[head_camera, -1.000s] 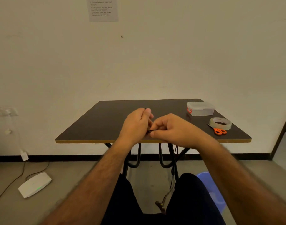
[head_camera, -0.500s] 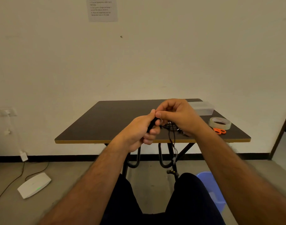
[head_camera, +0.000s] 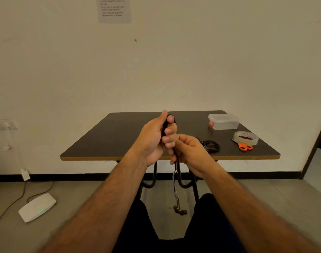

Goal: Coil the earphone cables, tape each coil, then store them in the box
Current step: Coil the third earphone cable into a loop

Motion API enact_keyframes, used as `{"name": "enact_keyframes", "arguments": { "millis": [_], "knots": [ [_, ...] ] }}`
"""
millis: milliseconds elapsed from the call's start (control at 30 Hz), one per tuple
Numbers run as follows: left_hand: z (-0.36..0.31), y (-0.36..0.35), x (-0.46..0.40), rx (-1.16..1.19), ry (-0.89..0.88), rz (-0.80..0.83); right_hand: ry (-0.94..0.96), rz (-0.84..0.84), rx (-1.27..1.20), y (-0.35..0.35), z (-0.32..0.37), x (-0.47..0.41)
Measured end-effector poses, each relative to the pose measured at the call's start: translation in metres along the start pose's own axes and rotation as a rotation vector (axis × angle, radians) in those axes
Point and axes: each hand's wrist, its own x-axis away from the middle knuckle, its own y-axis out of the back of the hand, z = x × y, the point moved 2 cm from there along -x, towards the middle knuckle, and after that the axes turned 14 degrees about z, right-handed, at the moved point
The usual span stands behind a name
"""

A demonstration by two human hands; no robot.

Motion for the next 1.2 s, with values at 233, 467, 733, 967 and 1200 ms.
{"name": "enact_keyframes", "arguments": {
  "millis": [233,467,733,967,1200],
  "knots": [
    [-0.004,0.005,-0.003,-0.150,-0.200,-0.178,-0.145,0.053,-0.116,-0.020,-0.006,0.015],
    [-0.002,0.013,-0.001,-0.565,-0.323,-0.279,-0.221,0.164,0.018,-0.027,0.009,0.022],
    [0.012,0.023,0.000,-1.000,-0.044,-0.335,-0.213,0.160,0.431,-0.008,0.046,0.022],
    [0.015,0.014,0.005,-0.924,0.284,-0.072,-0.102,0.153,0.804,0.012,0.074,0.016],
    [0.017,0.005,0.007,-0.413,0.367,0.043,0.059,0.143,0.585,0.023,0.083,0.011]
  ]
}}
